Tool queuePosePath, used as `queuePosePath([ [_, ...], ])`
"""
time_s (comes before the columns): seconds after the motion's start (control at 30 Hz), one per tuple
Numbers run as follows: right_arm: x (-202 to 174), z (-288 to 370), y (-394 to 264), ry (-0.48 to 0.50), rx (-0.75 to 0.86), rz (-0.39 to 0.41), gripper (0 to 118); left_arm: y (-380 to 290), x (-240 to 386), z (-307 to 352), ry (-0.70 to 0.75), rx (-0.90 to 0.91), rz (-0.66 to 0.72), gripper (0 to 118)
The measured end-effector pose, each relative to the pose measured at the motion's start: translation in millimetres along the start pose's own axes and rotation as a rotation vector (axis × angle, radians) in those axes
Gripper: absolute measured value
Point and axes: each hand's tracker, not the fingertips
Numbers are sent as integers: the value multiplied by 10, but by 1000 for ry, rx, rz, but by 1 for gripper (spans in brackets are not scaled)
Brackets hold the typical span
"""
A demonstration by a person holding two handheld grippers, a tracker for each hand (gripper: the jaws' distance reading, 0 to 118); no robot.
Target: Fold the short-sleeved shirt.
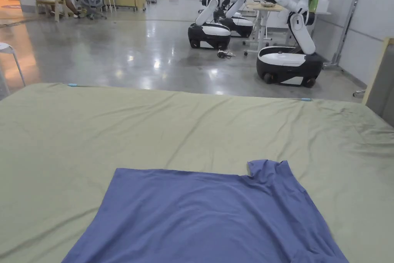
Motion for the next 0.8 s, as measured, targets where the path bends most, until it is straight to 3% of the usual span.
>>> queuePosePath([
  [0.17,-6,-347,380,11,39,-7,7,319,-48,-251,-1,52,21,3],
  [0.33,34,-1122,734,15,8,-27,7,697,-107,-957,45,-14,-44,3],
  [0.5,-18,-2009,722,-33,-100,14,7,776,-170,-1737,83,-114,-34,3],
  [0.67,-93,-2443,594,-92,-244,40,7,667,-124,-2210,123,-221,-135,3],
  [0.7,-98,-2500,550,-93,-260,55,8,638,-81,-2225,143,-237,-139,6],
  [0.73,-108,-2538,515,-97,-258,54,20,605,-65,-2226,144,-231,-137,15],
  [0.8,-62,-2635,392,-104,-261,38,27,545,-93,-2239,145,-234,-133,21],
])
